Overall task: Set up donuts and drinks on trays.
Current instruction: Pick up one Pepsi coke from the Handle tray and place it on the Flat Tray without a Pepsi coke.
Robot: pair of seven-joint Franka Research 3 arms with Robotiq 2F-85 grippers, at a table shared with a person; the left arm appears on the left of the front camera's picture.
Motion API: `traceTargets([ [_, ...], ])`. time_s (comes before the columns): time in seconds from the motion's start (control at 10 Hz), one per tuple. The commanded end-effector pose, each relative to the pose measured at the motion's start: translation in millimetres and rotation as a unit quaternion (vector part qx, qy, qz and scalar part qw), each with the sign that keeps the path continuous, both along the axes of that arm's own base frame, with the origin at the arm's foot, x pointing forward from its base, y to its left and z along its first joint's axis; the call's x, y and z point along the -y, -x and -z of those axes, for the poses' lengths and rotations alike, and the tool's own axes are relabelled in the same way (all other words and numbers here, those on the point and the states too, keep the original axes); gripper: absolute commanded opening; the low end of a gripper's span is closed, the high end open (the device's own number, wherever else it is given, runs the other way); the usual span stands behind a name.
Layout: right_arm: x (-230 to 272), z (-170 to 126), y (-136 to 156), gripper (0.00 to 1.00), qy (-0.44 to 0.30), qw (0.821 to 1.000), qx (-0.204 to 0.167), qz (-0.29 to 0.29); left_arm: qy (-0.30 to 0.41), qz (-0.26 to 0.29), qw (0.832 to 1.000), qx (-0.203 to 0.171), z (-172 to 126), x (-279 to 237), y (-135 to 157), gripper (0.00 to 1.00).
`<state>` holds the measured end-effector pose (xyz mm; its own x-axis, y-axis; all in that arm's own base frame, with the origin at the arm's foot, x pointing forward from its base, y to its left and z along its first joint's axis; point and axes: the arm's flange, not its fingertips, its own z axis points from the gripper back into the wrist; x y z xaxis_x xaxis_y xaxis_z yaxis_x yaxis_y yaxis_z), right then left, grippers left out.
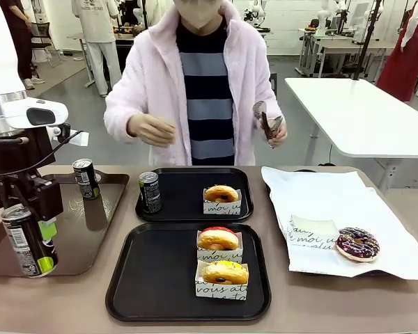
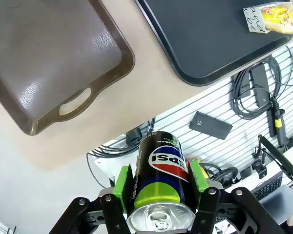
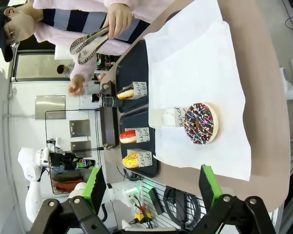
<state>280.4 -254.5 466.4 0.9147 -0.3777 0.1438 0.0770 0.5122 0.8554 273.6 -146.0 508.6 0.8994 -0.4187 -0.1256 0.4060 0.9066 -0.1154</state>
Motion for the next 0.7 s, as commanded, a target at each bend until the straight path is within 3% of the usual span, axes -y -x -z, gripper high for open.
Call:
traceTargets([
  [0.0, 0.8, -0.7, -1.1, 1.0, -0.006, 1.0, 0.011, 0.0, 0.002, 0.006, 1.0, -0.003, -5.1, 1.3, -0.8, 0.58],
  [0.2, 0.8, -0.7, -1.1, 1.0, -0.006, 1.0, 0.011, 0.0, -0.001, 0.001, 1.0, 0.0, 0.4, 0.6, -0.1, 0.58],
  [0.6, 0.8, -0.7, -1.1, 1.0, -0.006, 1.0, 0.011, 0.0, 0.003, -0.003, 1.0, 0.023, 35.7, 89.3, -16.5, 0.58],
])
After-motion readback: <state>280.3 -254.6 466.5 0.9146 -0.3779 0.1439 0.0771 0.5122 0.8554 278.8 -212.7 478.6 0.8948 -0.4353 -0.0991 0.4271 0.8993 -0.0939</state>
